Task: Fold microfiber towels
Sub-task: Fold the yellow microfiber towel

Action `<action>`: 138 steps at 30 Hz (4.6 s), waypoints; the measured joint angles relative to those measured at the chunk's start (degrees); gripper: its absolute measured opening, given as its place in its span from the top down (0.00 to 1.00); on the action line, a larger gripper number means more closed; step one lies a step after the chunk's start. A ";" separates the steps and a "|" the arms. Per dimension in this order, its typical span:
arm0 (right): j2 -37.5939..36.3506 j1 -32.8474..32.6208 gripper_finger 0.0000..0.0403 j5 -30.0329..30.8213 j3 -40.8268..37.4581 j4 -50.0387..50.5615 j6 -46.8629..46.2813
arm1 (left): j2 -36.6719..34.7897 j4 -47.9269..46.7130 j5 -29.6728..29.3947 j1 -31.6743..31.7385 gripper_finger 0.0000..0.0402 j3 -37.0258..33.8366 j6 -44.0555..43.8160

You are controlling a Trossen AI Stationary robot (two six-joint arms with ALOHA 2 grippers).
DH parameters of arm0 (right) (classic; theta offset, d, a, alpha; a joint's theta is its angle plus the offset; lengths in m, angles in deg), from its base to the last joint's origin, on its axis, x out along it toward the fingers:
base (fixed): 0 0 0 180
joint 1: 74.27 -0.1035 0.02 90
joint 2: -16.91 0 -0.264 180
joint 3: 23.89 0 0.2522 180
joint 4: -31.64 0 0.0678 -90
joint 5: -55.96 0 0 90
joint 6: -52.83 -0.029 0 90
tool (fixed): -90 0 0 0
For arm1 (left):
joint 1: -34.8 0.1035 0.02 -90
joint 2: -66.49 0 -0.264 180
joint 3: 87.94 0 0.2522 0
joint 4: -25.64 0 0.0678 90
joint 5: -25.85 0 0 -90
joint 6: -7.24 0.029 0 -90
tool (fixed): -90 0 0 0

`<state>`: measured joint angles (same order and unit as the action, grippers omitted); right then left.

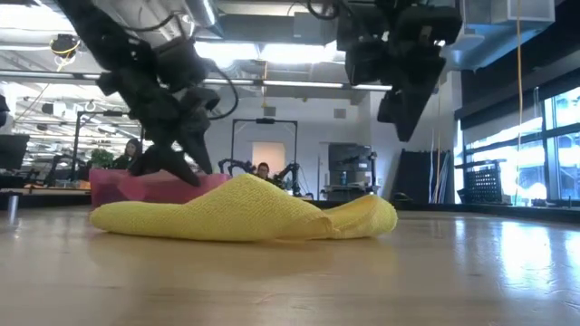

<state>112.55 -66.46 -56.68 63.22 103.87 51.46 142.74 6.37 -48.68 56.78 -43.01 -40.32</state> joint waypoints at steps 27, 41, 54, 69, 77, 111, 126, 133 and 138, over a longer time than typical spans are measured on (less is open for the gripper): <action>-0.02 -6.25 0.61 0.48 0.00 -8.46 -26.38 | 13.73 8.18 -0.41 -5.18 0.66 1.78 14.74; -0.02 -8.41 0.61 1.97 0.00 -9.52 -31.26 | 14.21 12.16 -6.61 -9.83 0.78 1.65 16.18; -0.02 -8.36 0.61 3.42 0.00 -9.50 -22.90 | 4.89 12.53 -8.33 -9.95 1.00 1.65 10.05; -1.96 -5.55 0.61 13.91 8.68 -24.29 -8.86 | -17.81 14.16 -10.92 -19.51 1.00 1.69 6.81; -1.37 -2.20 0.57 8.30 13.70 -29.77 -0.16 | -22.56 13.46 -25.17 -25.80 1.00 2.53 5.74; 2.13 -3.06 0.30 -5.76 13.62 -68.56 -2.69 | -20.60 3.27 -3.07 -25.09 1.00 24.75 5.68; 2.45 -7.15 0.32 -1.25 13.60 -70.68 -14.22 | -19.24 3.29 -2.02 -25.15 1.00 27.83 4.42; 2.42 -7.28 0.45 -8.17 13.60 -71.16 -19.59 | -19.73 -8.71 -2.87 -25.12 1.00 27.84 4.40; 2.21 -7.42 0.59 -12.09 13.61 -70.18 -19.79 | -19.67 -13.12 -3.08 -25.10 1.00 27.72 4.20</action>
<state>114.75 -73.87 -68.77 76.83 33.69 31.66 123.07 -6.76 -51.76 31.67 -15.29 -36.11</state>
